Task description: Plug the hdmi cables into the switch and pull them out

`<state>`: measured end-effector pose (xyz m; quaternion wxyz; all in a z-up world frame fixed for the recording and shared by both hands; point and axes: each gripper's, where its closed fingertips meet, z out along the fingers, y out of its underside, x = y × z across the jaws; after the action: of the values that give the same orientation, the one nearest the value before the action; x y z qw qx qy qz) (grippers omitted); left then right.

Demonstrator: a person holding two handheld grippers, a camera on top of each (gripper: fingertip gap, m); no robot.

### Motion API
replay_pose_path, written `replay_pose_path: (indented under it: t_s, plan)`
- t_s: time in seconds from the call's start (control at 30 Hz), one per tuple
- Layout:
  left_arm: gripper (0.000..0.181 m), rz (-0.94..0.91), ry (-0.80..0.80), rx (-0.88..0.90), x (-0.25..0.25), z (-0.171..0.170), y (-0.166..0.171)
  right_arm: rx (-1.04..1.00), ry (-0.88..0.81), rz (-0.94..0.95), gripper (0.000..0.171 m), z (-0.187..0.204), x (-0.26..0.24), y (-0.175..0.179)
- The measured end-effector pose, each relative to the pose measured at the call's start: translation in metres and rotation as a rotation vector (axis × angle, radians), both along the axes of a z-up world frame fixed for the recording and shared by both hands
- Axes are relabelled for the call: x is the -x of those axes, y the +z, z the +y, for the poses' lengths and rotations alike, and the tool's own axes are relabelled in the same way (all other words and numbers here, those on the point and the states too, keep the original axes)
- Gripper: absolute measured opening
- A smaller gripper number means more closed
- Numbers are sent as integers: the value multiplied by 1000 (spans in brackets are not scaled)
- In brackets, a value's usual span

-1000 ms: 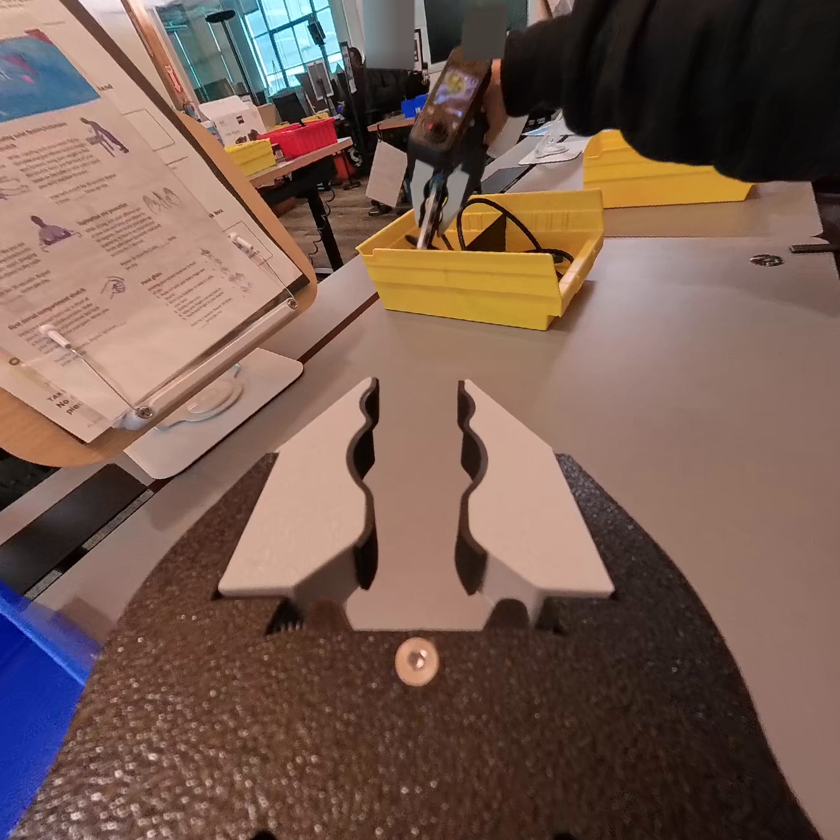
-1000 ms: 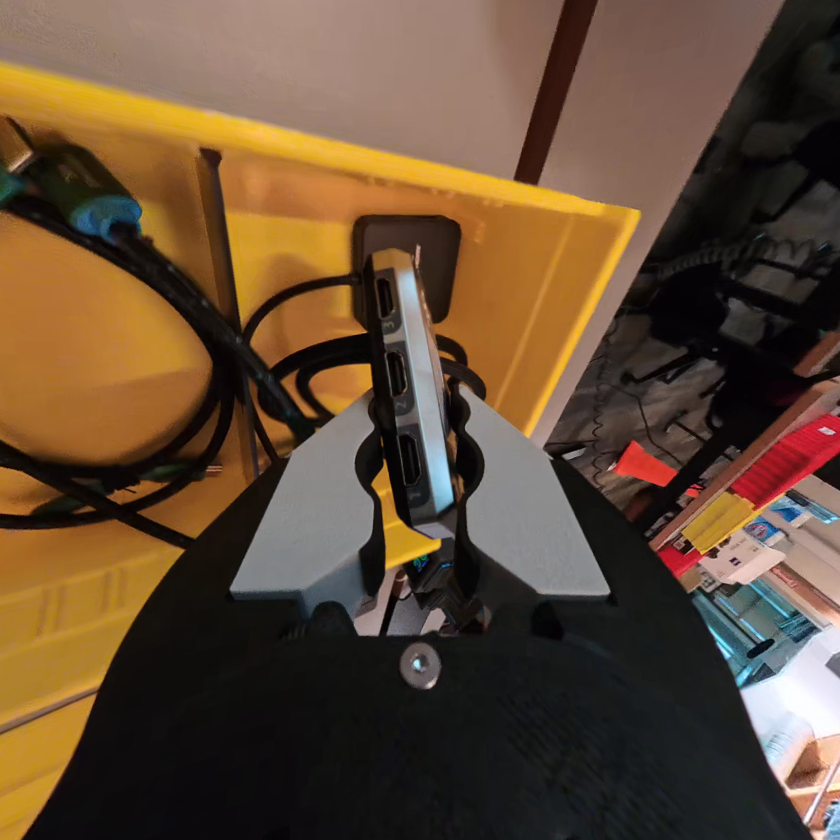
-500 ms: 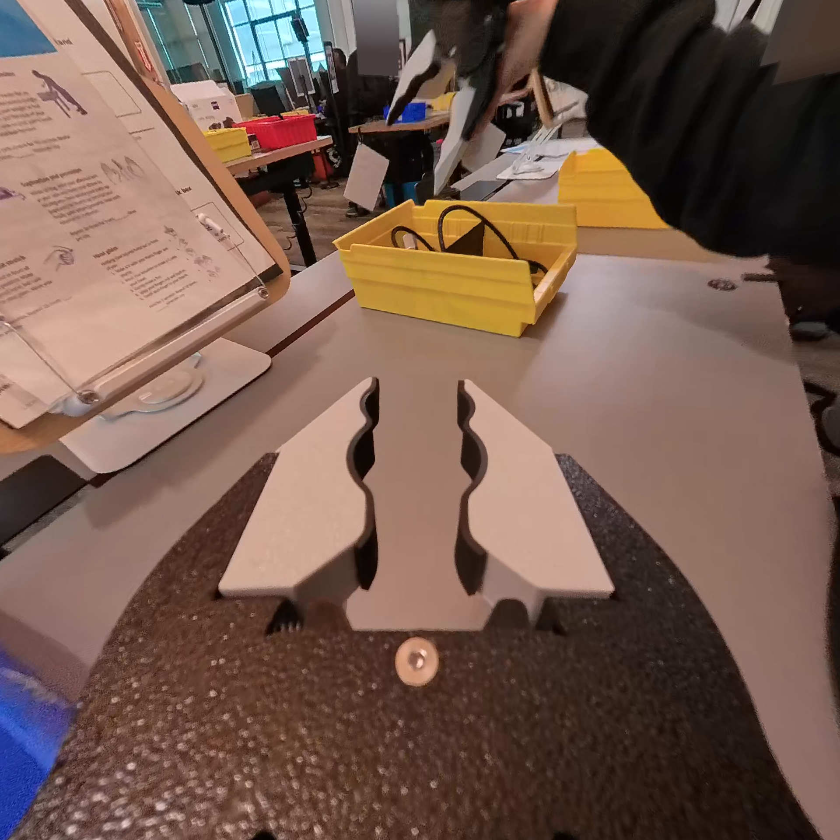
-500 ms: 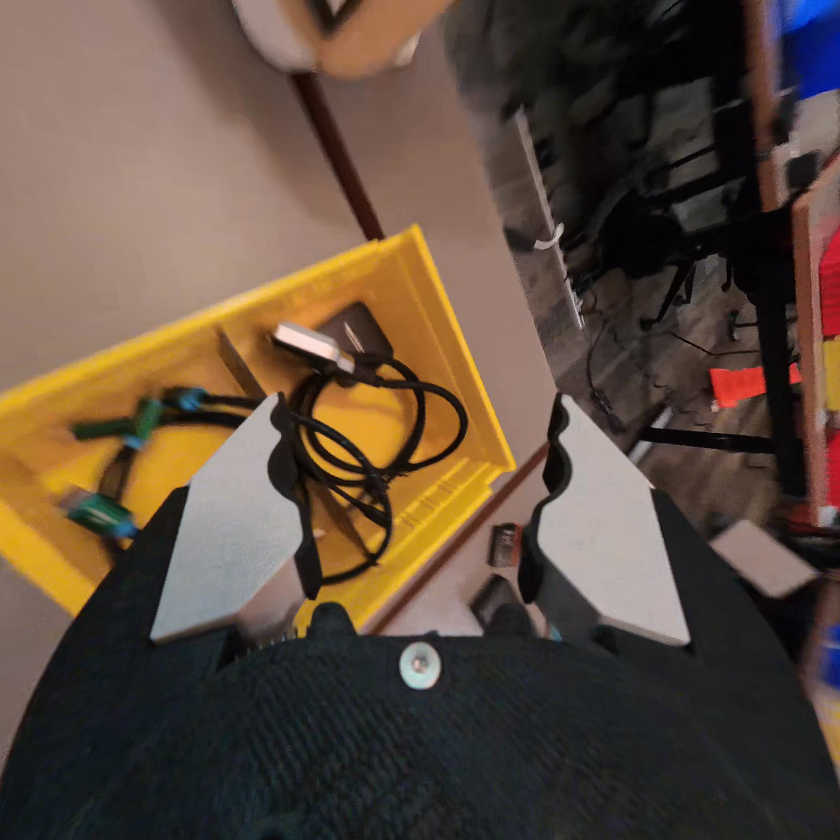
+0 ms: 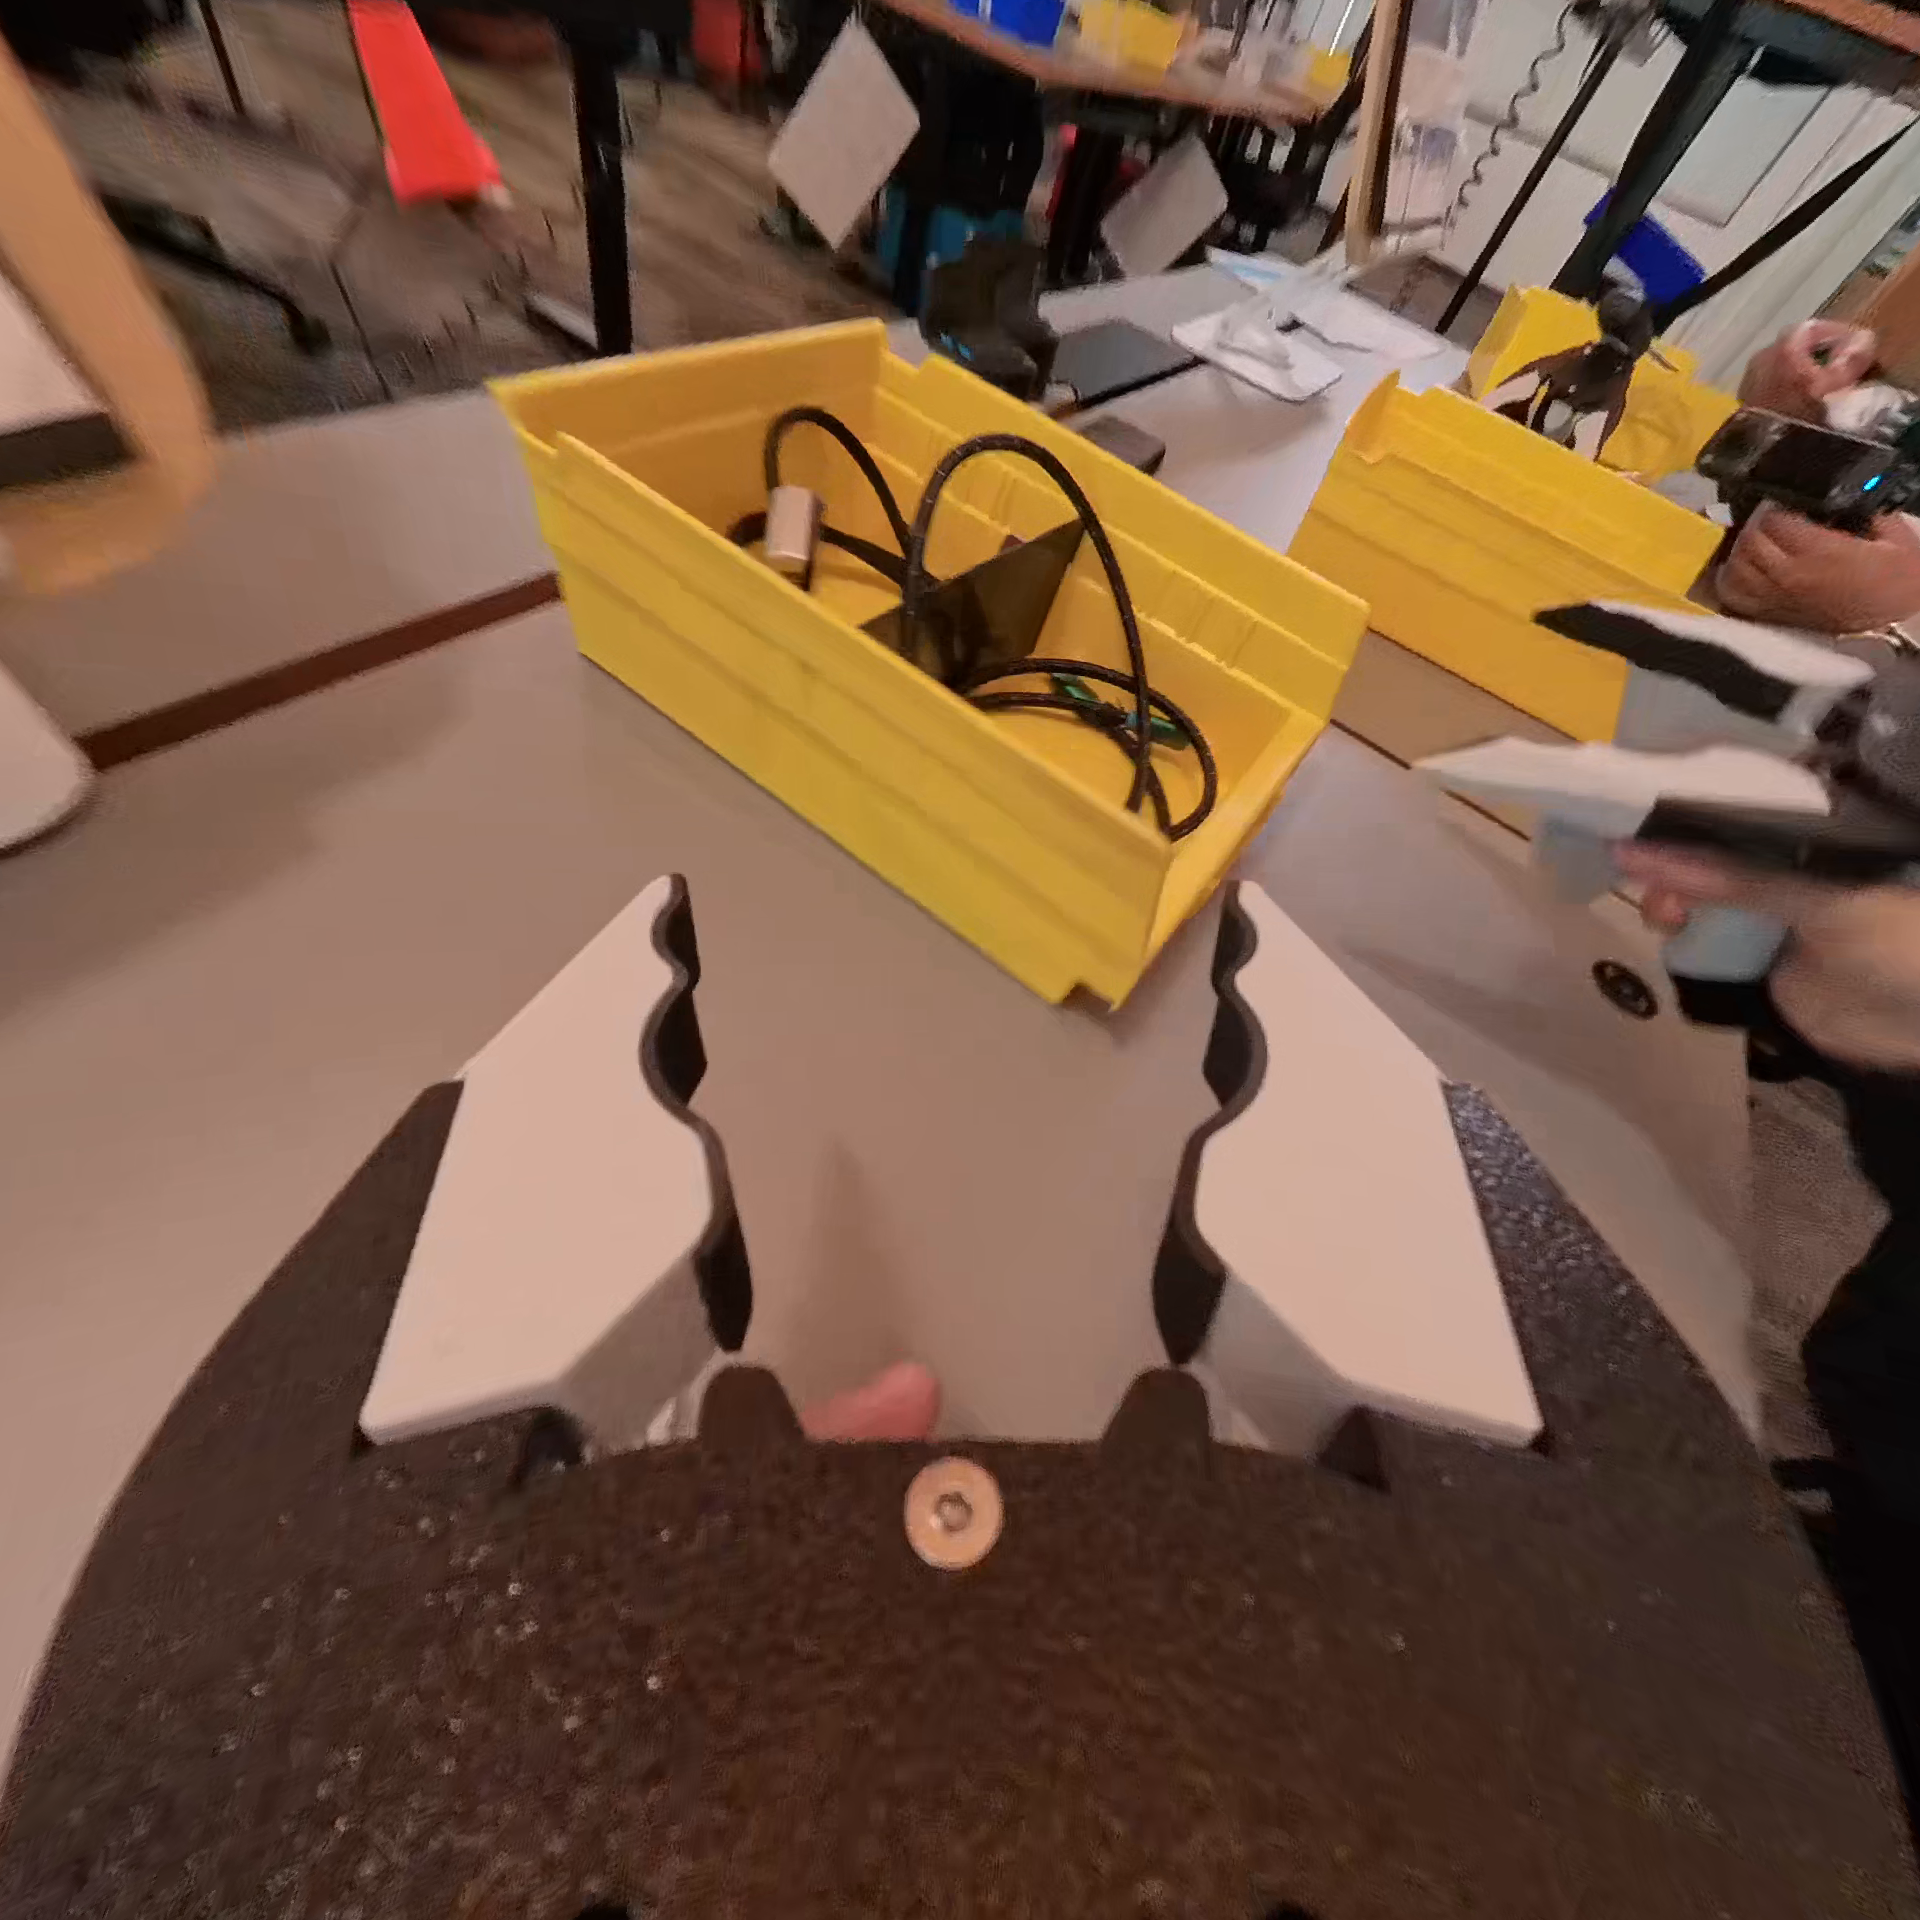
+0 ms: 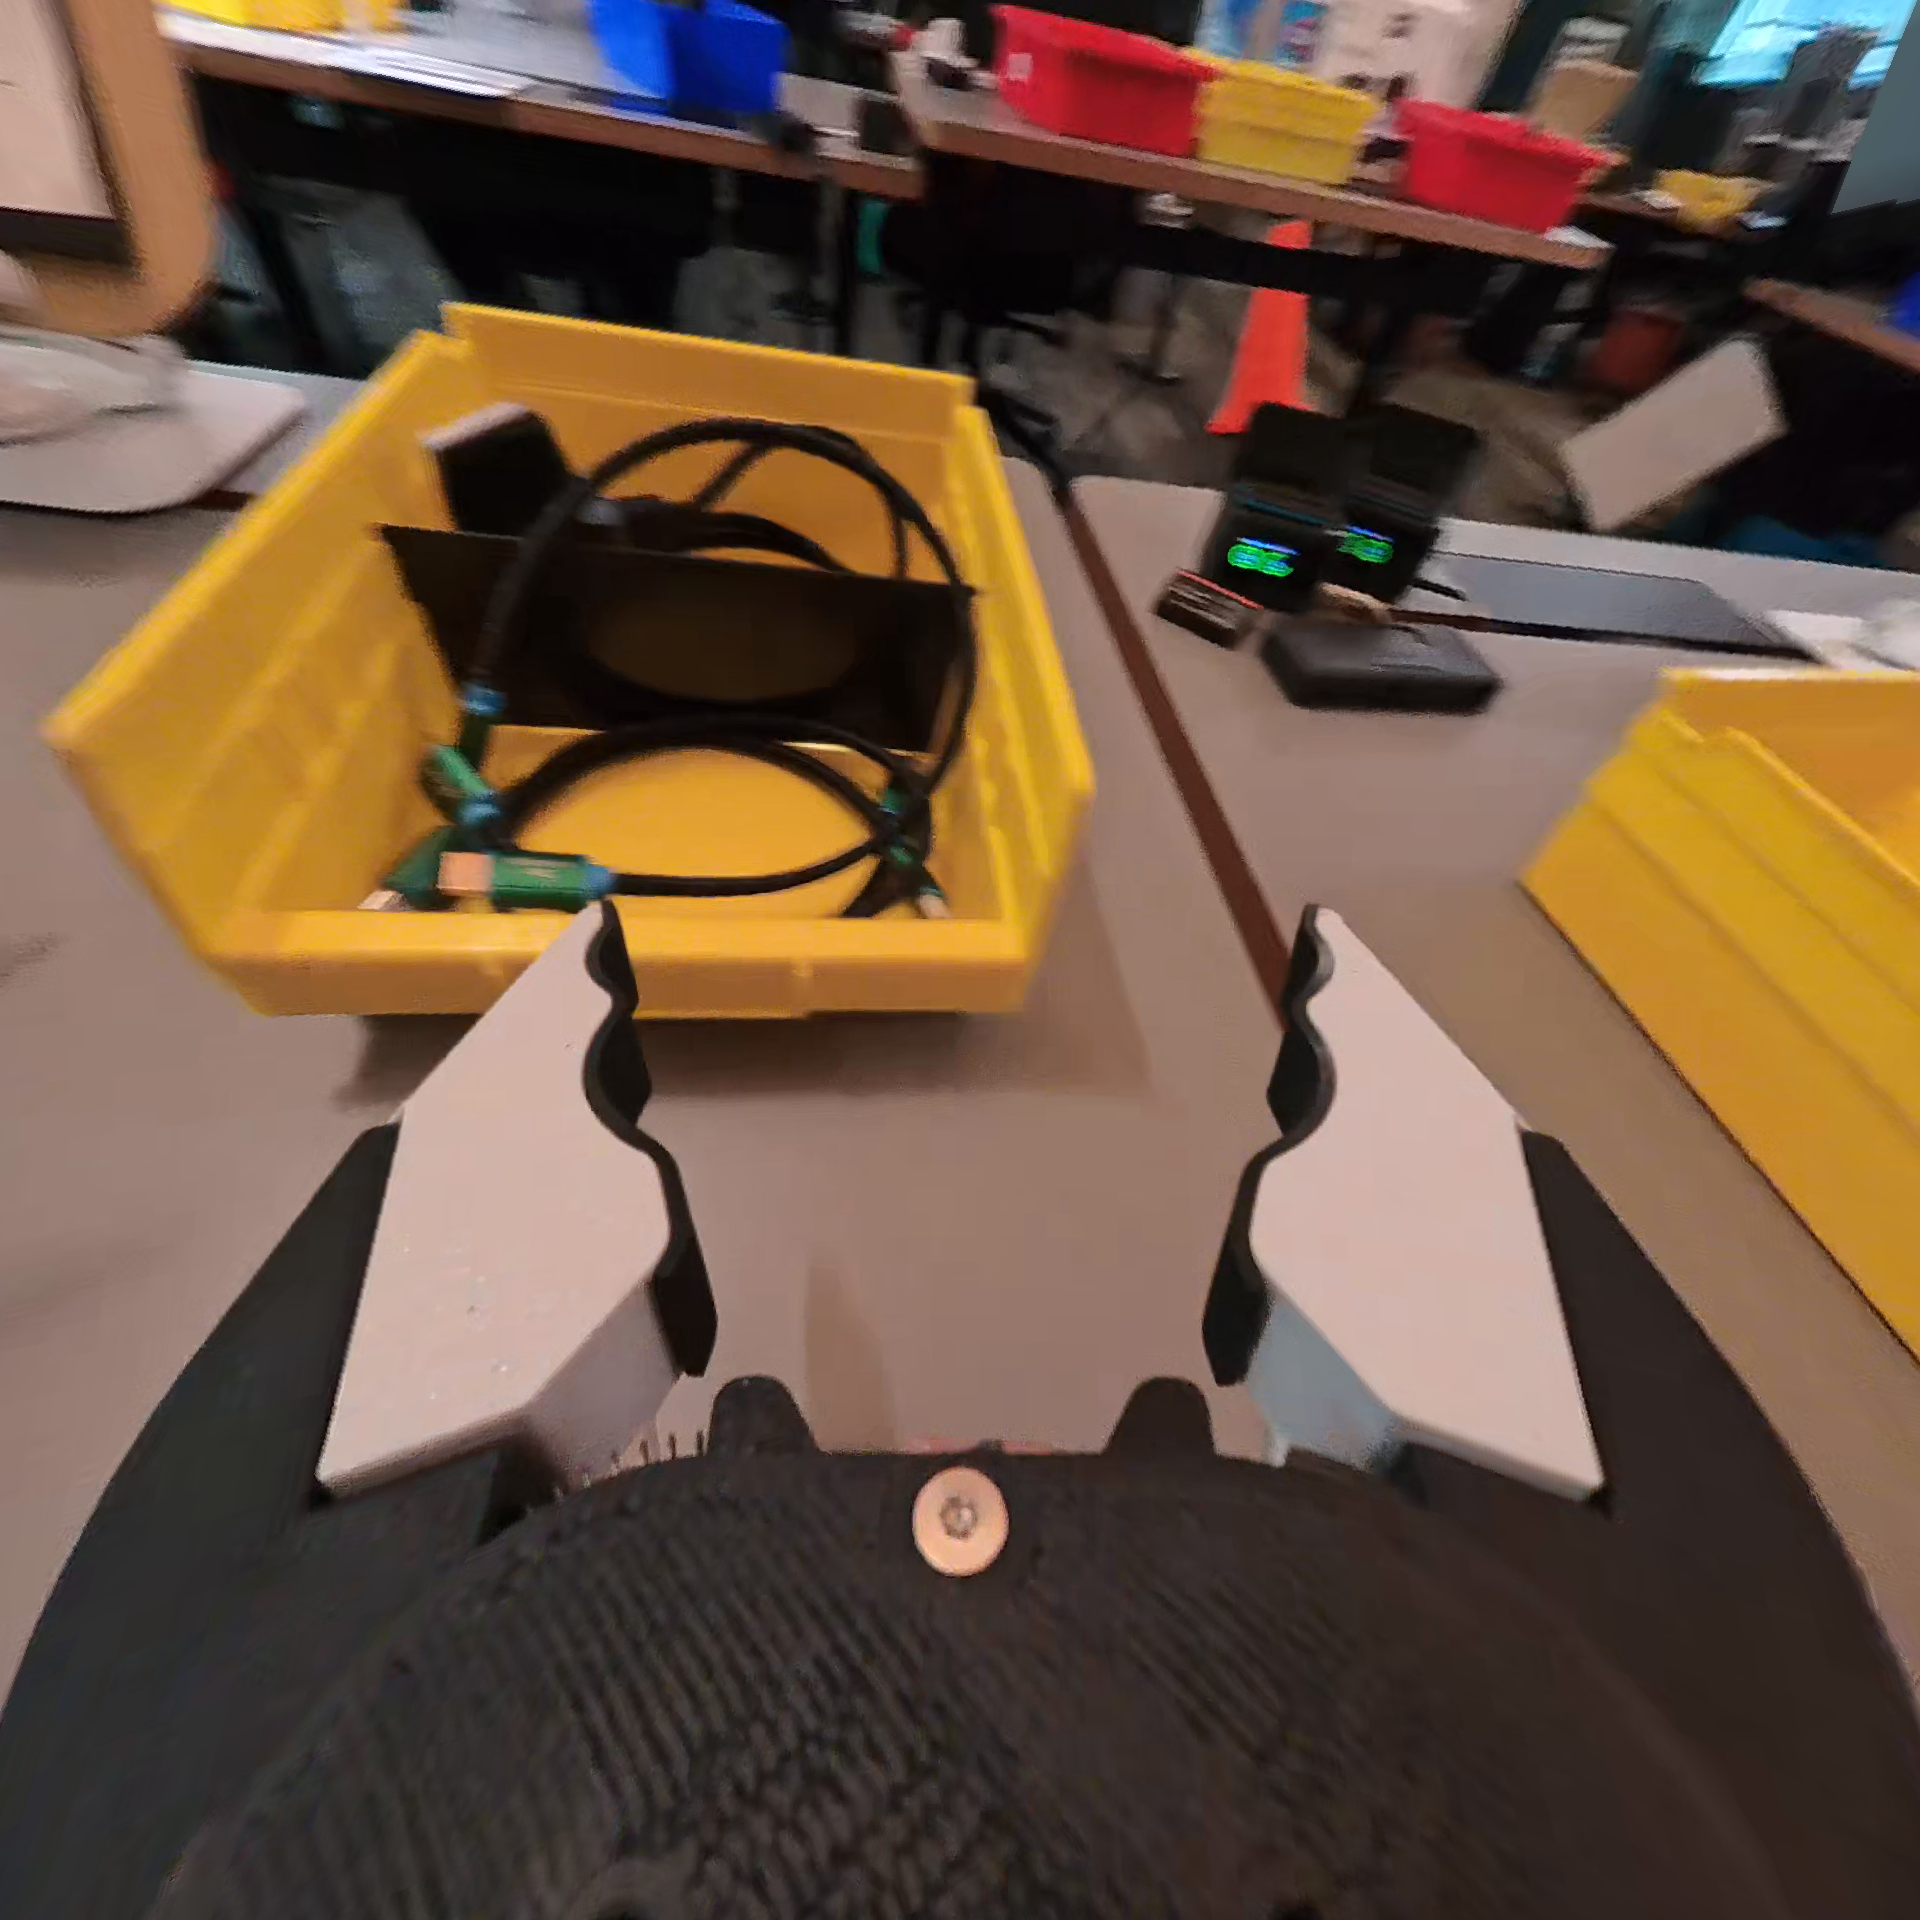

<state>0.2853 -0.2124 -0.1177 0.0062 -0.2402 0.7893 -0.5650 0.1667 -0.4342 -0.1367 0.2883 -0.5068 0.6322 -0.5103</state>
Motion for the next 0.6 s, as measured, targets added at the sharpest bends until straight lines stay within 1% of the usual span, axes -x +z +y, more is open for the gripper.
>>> replay_pose_path:
  t_s: [0.07, 0.2, 0.27, 0.33, 0.37, 0.4, 0.5, 0.53, 0.57, 0.6]
  plan:
    - [101, 56, 11, -61, -3, -35, -5, 4, -91, -37, 121, -16, 10, -3]
    - [104, 68, 140, -172, -30, -80, -21, -67, -116, -56, 122, -26, 10, -8]
    - [104, 79, 175, -219, -36, -96, -35, -76, -112, -11, 122, -27, 8, -20]
    - [105, 88, 195, -275, -39, -105, -49, -101, -95, 42, 122, -23, 5, -32]
    - [109, 86, 196, -288, -40, -110, -54, -106, -90, 58, 122, -22, 4, -35]
    - [112, 87, 203, -303, -42, -113, -60, -103, -95, 62, 122, -23, 4, -36]
    - [110, 88, 236, -410, -54, -113, -80, -98, -95, 67, 122, -25, 4, -36]
    - [115, 82, 246, -431, -59, -113, -83, -97, -93, 70, 122, -25, 4, -36]
    - [116, 79, 246, -443, -62, -115, -85, -95, -92, 71, 122, -25, 4, -36]
    - [109, 72, 233, -451, -63, -117, -85, -93, -90, 72, 122, -25, 4, -36]
